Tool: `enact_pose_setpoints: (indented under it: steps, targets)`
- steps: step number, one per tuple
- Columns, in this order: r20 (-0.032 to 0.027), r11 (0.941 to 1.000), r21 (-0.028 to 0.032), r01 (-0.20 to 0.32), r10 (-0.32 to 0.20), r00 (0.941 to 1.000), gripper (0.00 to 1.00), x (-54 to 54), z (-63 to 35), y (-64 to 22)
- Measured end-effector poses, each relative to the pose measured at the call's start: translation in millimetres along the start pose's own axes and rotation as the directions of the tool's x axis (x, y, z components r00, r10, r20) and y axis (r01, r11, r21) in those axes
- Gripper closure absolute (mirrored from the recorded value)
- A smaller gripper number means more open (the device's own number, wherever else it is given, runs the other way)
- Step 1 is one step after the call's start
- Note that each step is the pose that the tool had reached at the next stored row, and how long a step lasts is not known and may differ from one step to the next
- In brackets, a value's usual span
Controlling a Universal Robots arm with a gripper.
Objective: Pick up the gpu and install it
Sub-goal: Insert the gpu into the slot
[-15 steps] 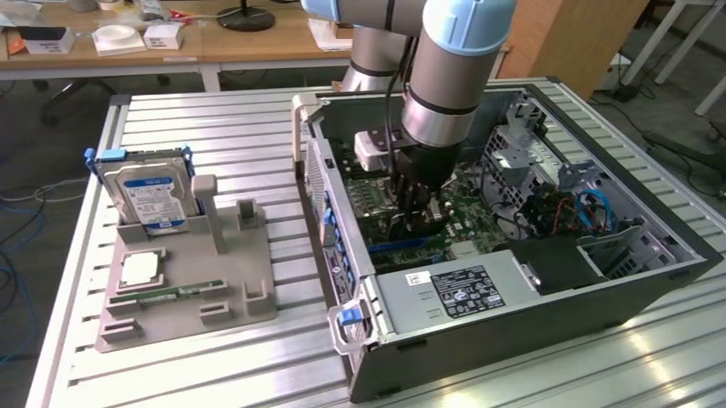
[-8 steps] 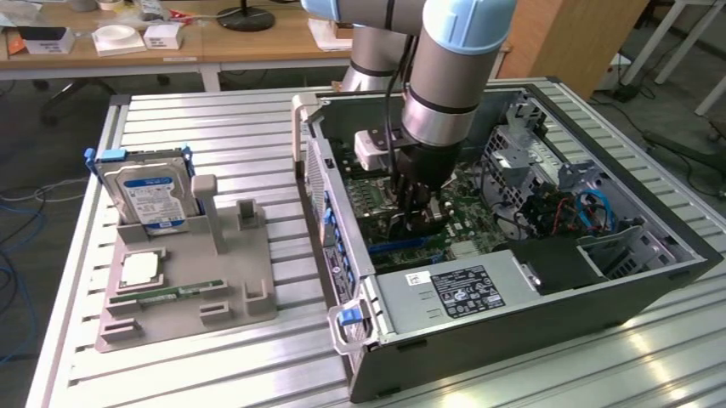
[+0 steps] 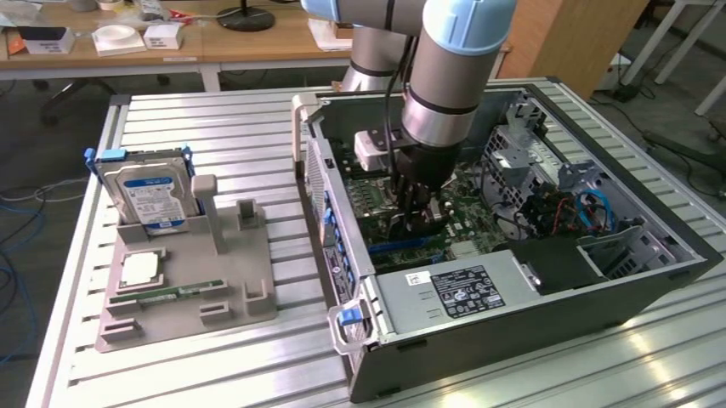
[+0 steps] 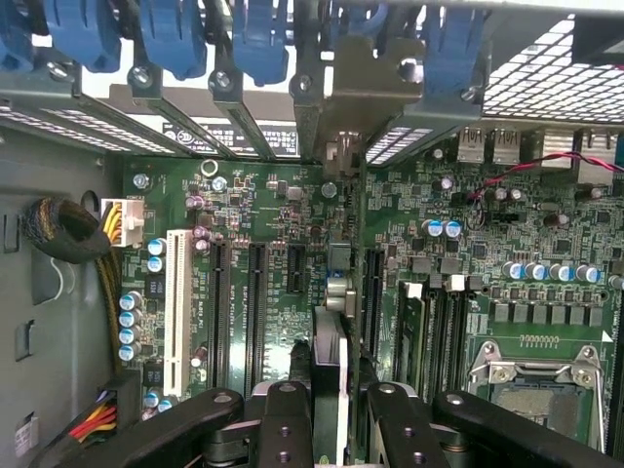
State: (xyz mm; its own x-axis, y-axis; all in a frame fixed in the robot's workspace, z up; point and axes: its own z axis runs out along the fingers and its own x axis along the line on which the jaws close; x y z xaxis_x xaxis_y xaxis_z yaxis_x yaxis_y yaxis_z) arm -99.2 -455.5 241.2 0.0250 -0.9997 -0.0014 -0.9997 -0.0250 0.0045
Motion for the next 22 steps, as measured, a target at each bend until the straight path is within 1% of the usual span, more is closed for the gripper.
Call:
enact_pose_setpoints:
  steps: [15,19,22]
  targets:
    - [0.0003,1.0000,0.0001,-0.005,0.005,1.0000,0.73,0.5,1.2,0.0]
    - [-0.0007,1.0000,-0.0003,-0.005,0.005,1.0000,0.73,0.6,2.4,0.1]
    - [-0.0002,1.0000,-0.0001,-0.005,0.005,1.0000,0.73,0.6,3.4,0.0]
